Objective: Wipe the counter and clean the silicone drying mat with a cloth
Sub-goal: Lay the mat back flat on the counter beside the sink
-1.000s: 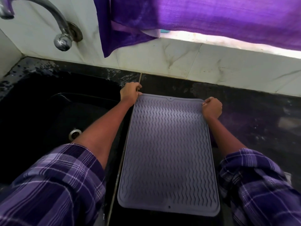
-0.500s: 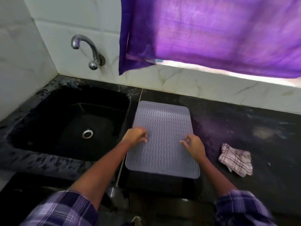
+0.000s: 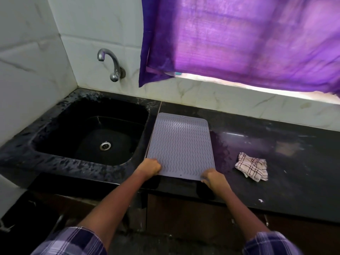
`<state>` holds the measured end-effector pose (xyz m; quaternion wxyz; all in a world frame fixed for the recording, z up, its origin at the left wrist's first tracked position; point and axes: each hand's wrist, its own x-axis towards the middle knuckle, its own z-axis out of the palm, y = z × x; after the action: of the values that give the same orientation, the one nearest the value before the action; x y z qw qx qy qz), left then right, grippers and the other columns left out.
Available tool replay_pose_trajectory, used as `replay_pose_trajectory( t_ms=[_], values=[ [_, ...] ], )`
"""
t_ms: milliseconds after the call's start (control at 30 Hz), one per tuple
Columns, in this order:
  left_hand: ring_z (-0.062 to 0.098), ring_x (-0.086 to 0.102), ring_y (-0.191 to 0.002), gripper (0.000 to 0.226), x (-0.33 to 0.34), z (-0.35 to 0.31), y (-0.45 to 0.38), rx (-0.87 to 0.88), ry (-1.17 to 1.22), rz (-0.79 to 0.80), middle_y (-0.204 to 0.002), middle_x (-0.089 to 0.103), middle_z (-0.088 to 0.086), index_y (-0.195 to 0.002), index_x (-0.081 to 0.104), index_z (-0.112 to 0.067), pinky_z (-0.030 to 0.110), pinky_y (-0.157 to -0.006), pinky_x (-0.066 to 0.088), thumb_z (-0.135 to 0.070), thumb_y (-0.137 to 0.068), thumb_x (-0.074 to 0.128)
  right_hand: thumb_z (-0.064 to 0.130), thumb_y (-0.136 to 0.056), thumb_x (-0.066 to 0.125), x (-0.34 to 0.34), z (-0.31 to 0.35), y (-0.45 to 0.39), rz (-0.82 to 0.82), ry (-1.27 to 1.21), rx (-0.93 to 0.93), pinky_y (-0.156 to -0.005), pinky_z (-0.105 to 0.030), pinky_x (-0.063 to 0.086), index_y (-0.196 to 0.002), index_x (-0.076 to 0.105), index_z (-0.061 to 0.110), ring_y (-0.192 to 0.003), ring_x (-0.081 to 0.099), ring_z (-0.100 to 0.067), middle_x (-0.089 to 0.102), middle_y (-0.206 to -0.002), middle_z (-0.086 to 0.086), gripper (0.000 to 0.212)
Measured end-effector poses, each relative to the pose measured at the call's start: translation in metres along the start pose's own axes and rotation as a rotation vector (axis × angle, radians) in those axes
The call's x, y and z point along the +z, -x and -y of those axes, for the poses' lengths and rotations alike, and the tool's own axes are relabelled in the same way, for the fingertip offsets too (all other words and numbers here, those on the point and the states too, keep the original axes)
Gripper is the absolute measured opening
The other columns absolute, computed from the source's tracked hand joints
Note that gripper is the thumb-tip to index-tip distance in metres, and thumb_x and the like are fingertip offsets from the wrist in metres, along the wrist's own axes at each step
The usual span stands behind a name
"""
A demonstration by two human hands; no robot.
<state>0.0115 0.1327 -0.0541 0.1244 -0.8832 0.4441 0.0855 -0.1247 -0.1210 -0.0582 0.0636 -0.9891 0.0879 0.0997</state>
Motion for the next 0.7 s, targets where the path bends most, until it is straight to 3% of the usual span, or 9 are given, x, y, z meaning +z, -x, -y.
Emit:
replay_pose_trajectory(
  t_ms=[200, 700],
  values=[
    [0.03, 0.057, -0.116, 0.029, 0.004, -0.006, -0.005, 0.079, -0.186, -0.037, -0.121, 0.063, 0.014, -0.118, 0.061, -0.003, 0.042, -0.089, 0.05, 0.0, -0.095, 0.044, 0.011, -0.096, 0.039, 0.008, 0.013, -0.005, 0.038, 0.153, -0.041, -0.09, -0.034, 0.046, -0.116, 0.056, 0.003, -0.115, 0.049, -0.026, 0.053, -0.124, -0.014, 0.027],
    [0.029, 0.057, -0.116, 0.03, 0.011, 0.001, -0.001, 0.119, -0.141, -0.073, -0.123, 0.062, 0.016, -0.118, 0.06, -0.001, 0.041, -0.092, 0.049, 0.003, -0.096, 0.041, 0.008, -0.094, 0.042, 0.016, 0.021, -0.003, 0.031, 0.194, -0.051, -0.094, -0.032, 0.043, -0.113, 0.058, 0.001, -0.117, 0.047, -0.026, 0.054, -0.122, -0.015, 0.026]
  ],
)
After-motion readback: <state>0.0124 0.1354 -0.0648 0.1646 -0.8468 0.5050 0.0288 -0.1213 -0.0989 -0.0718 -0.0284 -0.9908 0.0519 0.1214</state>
